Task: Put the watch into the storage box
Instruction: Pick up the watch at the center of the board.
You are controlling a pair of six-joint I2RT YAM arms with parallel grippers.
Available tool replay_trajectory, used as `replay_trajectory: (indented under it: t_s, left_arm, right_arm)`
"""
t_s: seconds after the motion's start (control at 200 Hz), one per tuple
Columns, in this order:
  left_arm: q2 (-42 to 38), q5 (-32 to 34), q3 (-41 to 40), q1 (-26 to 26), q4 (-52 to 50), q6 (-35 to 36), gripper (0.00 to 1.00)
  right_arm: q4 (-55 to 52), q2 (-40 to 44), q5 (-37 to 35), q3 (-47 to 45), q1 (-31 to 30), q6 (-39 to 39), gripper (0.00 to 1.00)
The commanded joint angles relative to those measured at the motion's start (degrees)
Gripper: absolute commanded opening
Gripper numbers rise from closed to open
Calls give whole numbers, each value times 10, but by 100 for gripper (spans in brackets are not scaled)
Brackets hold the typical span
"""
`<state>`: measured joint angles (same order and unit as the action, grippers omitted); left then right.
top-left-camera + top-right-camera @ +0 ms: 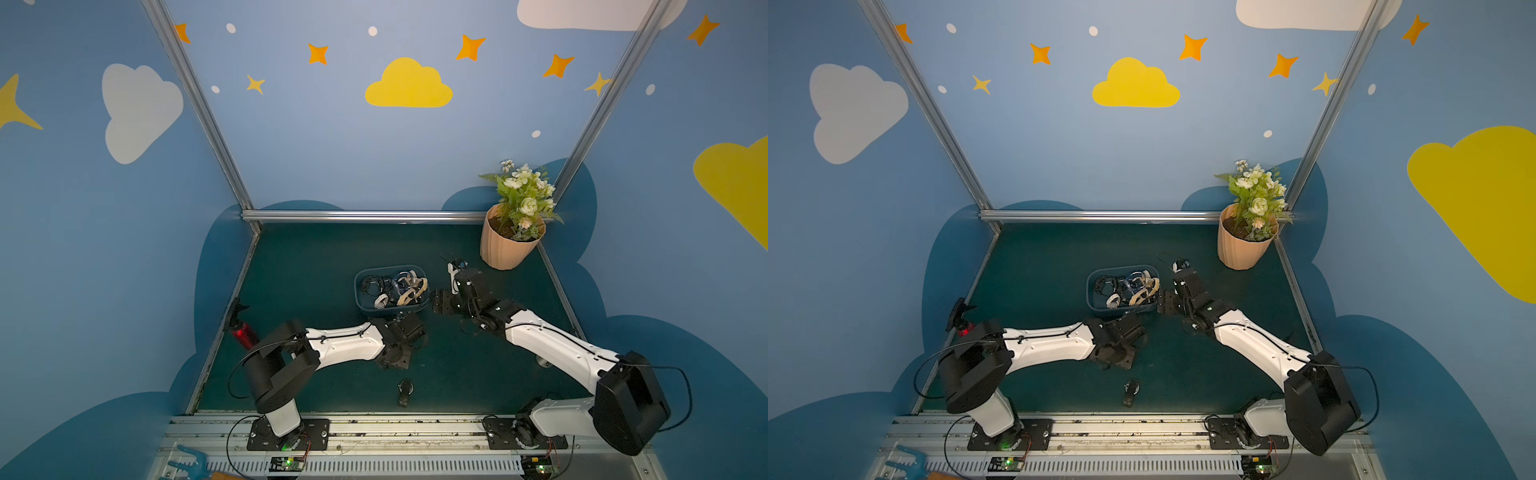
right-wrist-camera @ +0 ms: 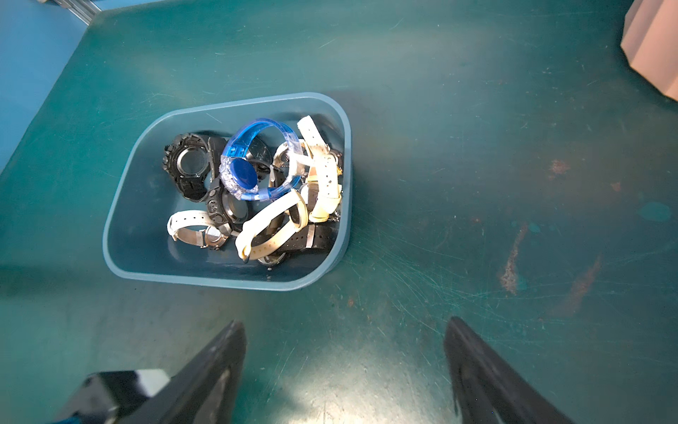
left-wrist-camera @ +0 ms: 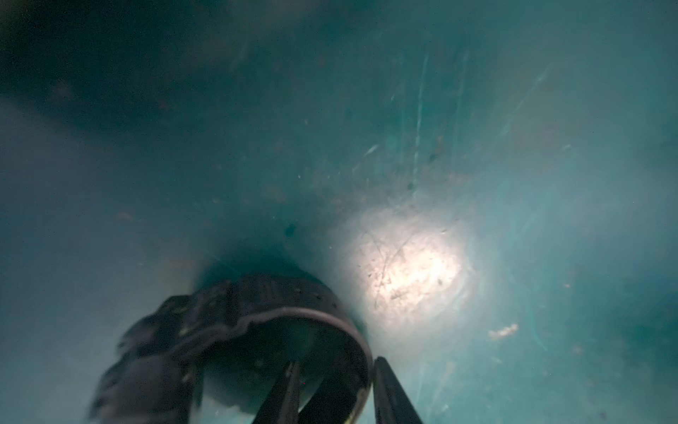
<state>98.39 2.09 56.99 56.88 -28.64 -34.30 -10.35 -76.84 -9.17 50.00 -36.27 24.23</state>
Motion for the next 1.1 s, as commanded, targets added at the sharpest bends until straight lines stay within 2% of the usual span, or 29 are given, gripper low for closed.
replay_trajectory:
  t_s: [0.0,0.235,0.421,0.571,0.791,0.951,1.096]
  left_arm:
    - [9,-2,17,-4,-7,8,27]
    - [3,6,11,-8,-9,1,4]
    - [-39,35,5,-11,-20,4,4]
    - [-127,37,-17,-29,-2,24,4]
    - [-235,14,-3,-117,32,74,4]
    - [-246,13,15,-170,97,116,4]
    - [-206,-10,49,-213,133,135,4]
  right_arm:
    - [-3,6,-6,-7,5,2,86]
    - [-2,1,-3,-5,8,4,86]
    - [2,-5,1,-4,9,8,86]
    - [6,-8,5,-3,9,10,86]
    - [4,-11,9,2,10,13,86]
    - [-2,-4,5,2,10,13,86]
    - [-11,6,0,1,10,10,86]
